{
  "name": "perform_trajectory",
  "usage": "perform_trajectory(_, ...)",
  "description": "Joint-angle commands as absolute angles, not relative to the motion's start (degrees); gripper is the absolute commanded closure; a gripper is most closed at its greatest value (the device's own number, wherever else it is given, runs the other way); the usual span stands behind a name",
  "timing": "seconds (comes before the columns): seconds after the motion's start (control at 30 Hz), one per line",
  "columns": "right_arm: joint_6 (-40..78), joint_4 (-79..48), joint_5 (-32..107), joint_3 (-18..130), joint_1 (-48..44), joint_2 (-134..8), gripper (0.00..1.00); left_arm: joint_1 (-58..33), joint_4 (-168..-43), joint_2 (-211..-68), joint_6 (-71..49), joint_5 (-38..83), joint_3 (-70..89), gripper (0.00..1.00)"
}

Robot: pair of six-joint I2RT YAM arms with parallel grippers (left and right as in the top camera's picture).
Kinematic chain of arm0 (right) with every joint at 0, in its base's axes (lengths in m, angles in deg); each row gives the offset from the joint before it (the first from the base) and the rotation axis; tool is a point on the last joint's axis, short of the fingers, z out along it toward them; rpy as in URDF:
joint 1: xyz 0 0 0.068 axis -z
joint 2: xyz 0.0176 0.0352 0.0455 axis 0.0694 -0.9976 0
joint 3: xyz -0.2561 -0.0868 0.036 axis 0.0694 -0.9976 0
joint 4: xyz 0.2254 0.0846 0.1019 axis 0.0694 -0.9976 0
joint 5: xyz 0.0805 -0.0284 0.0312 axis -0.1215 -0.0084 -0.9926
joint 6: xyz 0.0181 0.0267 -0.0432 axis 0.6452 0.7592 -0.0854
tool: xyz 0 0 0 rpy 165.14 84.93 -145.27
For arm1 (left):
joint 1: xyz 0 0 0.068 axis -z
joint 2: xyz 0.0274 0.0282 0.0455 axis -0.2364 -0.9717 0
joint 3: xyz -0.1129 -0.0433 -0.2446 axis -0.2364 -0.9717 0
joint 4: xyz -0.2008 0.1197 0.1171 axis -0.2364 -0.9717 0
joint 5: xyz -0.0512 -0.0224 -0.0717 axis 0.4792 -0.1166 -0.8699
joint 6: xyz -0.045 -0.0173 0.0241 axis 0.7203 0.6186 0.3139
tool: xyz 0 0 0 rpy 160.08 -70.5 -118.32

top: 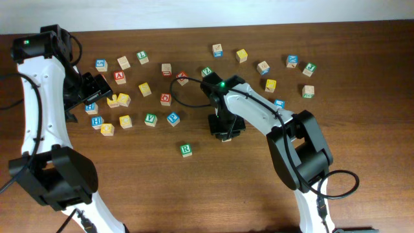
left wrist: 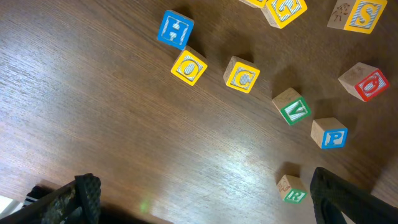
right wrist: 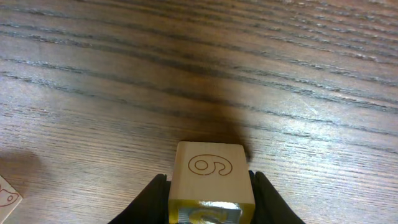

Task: Spell out RSS
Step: 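Place the yellow S block right of the R block and release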

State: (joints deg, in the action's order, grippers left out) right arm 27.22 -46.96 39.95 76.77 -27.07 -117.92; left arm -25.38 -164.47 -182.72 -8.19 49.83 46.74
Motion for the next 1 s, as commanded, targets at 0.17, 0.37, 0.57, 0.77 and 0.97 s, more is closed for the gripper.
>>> perform_trajectory(0.17, 26.7, -46.55, 35.25, 76.55, -27.18, -118.16, 0.72, -25.47, -164.52, -182.31, -8.04, 49.83, 47.08, 0.01)
perform_trajectory(0.37, 26.83, -46.2, 35.56, 76.74, -27.11, -118.16, 0.56, -25.47, -164.52, -182.33, -8.04, 49.83, 47.08, 0.01)
perform_trajectory(0.57, 26.85, -52.73, 36.43, 85.79, -27.05, -117.79, 0.51, -25.47, -164.52, -182.31, -8.04, 49.83, 47.08, 0.01)
perform_trajectory(0.77, 31.57, -54.61, 39.93, 82.17, -27.55, -118.25, 0.52, -25.47, -164.52, -182.31, -8.04, 49.83, 47.08, 0.01)
perform_trajectory(0.97, 28.99, -50.61, 38.4, 79.37, -29.26, -118.27, 0.51, -25.47, -164.52, -182.31, -8.04, 49.83, 47.08, 0.01)
